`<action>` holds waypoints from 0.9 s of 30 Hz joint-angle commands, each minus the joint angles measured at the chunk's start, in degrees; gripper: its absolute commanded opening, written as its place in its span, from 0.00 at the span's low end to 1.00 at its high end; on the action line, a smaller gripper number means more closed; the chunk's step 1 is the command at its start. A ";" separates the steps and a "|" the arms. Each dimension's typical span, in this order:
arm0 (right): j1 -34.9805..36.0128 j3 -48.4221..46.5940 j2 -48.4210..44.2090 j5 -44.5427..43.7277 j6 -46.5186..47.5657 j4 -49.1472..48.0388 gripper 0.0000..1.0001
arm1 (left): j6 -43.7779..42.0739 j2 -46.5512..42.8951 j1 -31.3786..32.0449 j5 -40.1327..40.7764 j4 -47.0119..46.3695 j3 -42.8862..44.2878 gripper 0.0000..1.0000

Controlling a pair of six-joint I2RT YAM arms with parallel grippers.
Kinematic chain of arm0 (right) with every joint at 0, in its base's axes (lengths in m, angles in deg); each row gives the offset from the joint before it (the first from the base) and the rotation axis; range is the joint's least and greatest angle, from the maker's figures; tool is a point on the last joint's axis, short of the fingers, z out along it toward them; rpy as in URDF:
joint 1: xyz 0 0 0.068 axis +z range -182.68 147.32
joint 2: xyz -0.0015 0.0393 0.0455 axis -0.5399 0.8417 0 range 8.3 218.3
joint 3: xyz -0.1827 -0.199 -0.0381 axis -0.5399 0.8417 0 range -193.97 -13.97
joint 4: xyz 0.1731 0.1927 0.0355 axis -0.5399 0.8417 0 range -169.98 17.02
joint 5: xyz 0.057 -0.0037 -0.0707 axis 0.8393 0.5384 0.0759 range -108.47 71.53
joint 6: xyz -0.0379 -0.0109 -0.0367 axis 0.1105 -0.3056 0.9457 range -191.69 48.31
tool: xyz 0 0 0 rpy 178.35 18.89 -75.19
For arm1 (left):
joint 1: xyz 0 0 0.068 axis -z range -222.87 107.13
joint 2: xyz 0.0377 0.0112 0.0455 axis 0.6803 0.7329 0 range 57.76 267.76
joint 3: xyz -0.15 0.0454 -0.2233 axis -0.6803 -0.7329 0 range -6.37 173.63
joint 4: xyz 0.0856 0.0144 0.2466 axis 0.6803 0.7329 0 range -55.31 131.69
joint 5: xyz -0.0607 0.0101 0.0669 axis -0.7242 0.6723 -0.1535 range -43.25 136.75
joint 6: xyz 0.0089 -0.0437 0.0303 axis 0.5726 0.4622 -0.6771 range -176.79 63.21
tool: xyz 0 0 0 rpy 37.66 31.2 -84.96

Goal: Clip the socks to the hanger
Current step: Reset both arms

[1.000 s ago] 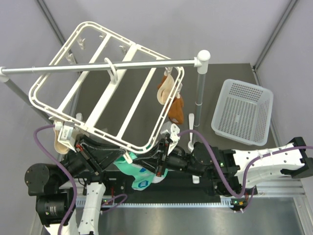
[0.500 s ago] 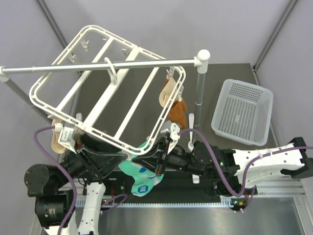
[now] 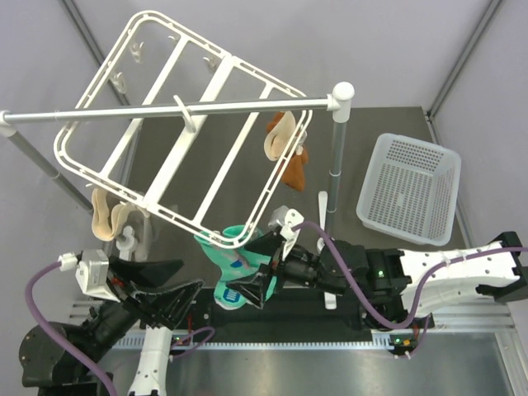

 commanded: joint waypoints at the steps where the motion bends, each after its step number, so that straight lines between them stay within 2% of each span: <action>1: -0.46 -2.76 -5.13 -2.47 1.56 9.26 1.00 | -8.09 -1.27 -0.12 10.67 9.93 2.59 0.79; 3: -0.46 -2.14 -7.41 -2.73 1.30 11.46 1.00 | -8.10 -2.41 -0.12 14.10 10.47 2.42 0.78; 8: -0.46 1.98 -13.12 -6.15 -0.98 18.93 1.00 | -6.52 -4.61 -0.12 15.69 10.12 -1.78 0.77; 11: -0.46 4.45 -16.29 -12.38 -4.58 24.81 1.00 | -6.34 -5.84 -0.03 16.57 9.94 -3.55 0.76; 14: -0.46 7.17 -19.37 -23.45 -11.17 31.66 1.00 | -6.34 -6.99 -0.03 19.20 9.94 -4.43 0.77; 15: -0.46 8.22 -20.25 -28.96 -14.32 32.64 1.00 | -6.25 -7.77 -0.03 20.17 9.68 -4.69 0.77; 18: -0.55 14.54 -24.02 -37.77 -18.47 31.52 1.00 | -5.12 -10.40 -0.03 23.16 8.54 -7.76 0.78; 23: -0.46 22.55 -27.11 -45.00 -26.19 29.93 1.00 | 0.06 -16.12 -0.03 23.08 3.44 -18.39 0.79; 27: -0.46 23.79 -27.38 -49.31 -34.53 35.45 1.00 | 1.40 -17.45 0.14 22.46 3.43 -21.92 0.79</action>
